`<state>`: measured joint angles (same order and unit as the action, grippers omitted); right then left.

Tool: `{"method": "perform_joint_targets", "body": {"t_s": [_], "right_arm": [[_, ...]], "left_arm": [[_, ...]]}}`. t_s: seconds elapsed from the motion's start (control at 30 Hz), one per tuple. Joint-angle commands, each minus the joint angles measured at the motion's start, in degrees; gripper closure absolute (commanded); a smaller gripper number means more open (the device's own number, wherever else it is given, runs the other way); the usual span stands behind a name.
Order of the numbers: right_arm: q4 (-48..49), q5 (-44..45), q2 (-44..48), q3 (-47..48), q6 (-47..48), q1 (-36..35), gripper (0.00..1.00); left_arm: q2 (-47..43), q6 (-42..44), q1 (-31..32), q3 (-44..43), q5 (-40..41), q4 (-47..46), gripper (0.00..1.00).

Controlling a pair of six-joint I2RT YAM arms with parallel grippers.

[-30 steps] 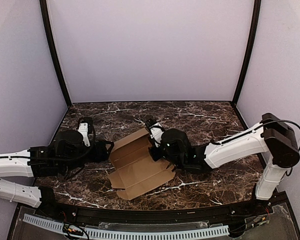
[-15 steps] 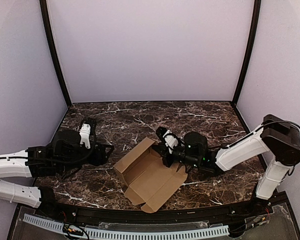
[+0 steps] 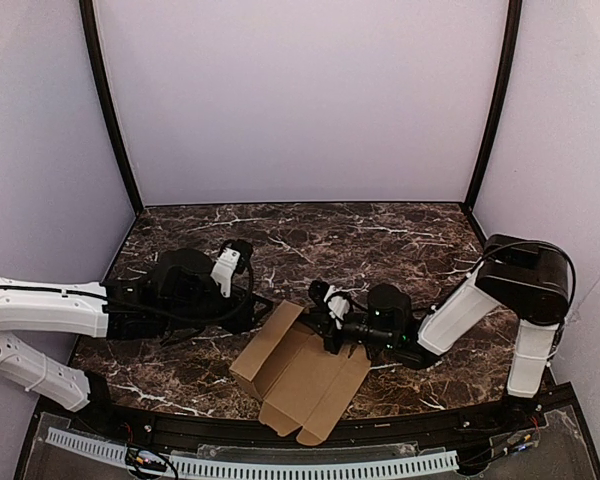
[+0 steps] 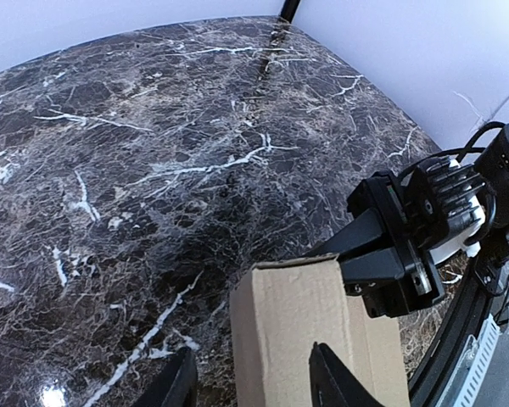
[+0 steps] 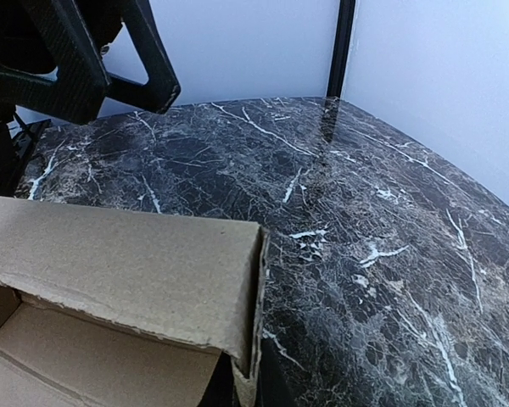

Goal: Fold the paper box

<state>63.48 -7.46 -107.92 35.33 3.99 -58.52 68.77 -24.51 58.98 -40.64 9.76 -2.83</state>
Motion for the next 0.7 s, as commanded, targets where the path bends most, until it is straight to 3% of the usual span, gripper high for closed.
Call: {"method": "perform_joint_targets", "body": {"t_s": [0.0,0.33,0.67], "right_arm": [[6.9,-1.1,-2.8,-0.7,-0.6,0.3,1.00],[12.1,-0.6,-7.4,-1.4,-1.5,0.2,1.00],[14.3,-0.7,-10.6,-1.4,-2.5,0.1,1.00]], "left_arm": [[2.7,1.1,-0.5,-2.1,-6.1,-2.9,0.58],[10.4,-0.3,-0.5,-2.4,-11.7,-5.1,0.72],[16.2,-1.3,-0.5,-2.0,-11.7,-6.5,0.80]]}}
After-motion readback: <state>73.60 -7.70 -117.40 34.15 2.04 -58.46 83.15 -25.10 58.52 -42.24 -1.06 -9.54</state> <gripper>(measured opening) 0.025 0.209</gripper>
